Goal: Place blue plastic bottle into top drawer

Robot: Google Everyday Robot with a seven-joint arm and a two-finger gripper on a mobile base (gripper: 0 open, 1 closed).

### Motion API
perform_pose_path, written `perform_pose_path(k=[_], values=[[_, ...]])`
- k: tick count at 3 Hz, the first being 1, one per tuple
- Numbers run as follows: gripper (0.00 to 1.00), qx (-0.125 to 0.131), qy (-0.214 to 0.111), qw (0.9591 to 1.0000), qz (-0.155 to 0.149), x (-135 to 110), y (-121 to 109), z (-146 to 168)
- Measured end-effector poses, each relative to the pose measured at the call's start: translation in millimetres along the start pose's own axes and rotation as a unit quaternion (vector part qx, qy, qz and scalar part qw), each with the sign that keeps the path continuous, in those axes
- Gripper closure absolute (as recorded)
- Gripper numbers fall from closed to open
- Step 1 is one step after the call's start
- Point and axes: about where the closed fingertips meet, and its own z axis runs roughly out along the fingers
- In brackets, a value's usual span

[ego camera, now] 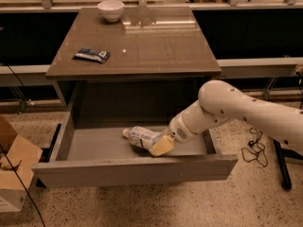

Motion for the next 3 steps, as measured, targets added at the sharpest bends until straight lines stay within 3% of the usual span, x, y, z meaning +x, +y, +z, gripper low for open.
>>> perform_pose_path(k=[1,3], values=[[0.04,-0.010,-0.002,0.9995,0.031,12.4,25.3,1.5],[0.00,-0.010,-0.002,0.9995,0.031,10.3,20.9,1.5]])
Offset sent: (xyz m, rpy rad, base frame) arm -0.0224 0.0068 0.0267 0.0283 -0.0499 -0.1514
